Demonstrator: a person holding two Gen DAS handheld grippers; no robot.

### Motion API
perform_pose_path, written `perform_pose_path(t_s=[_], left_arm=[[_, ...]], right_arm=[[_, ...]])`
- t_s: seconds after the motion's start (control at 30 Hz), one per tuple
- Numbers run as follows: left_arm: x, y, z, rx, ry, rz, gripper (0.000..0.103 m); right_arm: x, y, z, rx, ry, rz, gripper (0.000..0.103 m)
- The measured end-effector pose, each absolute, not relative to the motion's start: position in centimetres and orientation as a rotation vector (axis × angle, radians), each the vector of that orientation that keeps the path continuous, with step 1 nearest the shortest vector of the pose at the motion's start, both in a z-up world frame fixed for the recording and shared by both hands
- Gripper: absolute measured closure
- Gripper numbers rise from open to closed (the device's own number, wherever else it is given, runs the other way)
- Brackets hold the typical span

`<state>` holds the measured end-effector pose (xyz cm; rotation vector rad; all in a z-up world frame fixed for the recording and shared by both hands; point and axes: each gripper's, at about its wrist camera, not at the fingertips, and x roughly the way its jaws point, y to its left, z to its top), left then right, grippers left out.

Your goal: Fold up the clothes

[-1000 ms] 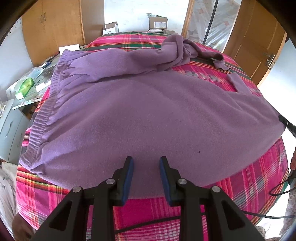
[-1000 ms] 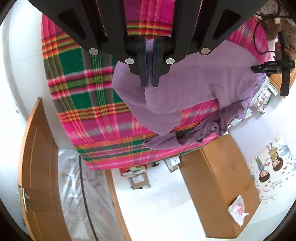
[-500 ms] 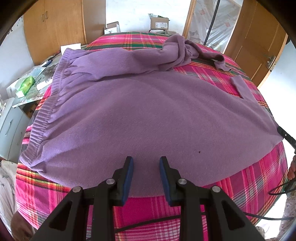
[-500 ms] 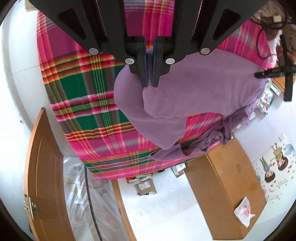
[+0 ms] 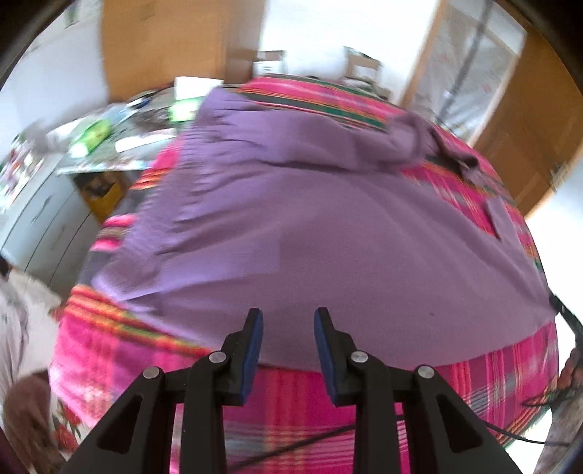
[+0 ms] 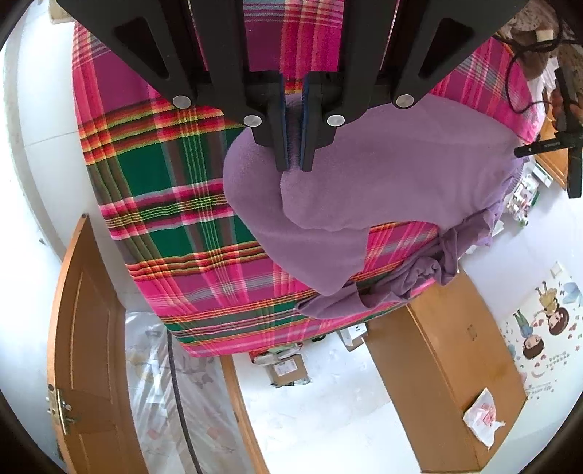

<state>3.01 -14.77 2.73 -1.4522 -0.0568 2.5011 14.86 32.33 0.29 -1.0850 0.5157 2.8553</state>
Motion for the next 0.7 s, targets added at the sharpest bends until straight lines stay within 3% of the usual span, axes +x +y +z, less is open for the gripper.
perform_pose_path(t_s=[0.33, 0.53, 0.7], left_arm=[[3.9, -22.6, 2.6, -1.509, -0.435, 2.552, 0.073], [2.7, -24.1, 0.9, -1.542, -0.565, 2.517, 0.073], [1.4, -25.9, 0.0, -1.533, -0.703, 2.513, 0.072]], right_arm=[[17.8, 28.3, 2.3, -1.057, 0.488, 2.982, 0.067], [18.3, 23.5, 0.6, -1.225, 0.535, 3.046, 0.067], [17.8, 22.9, -0.5, -1.258, 0.676, 2.938, 0.057]])
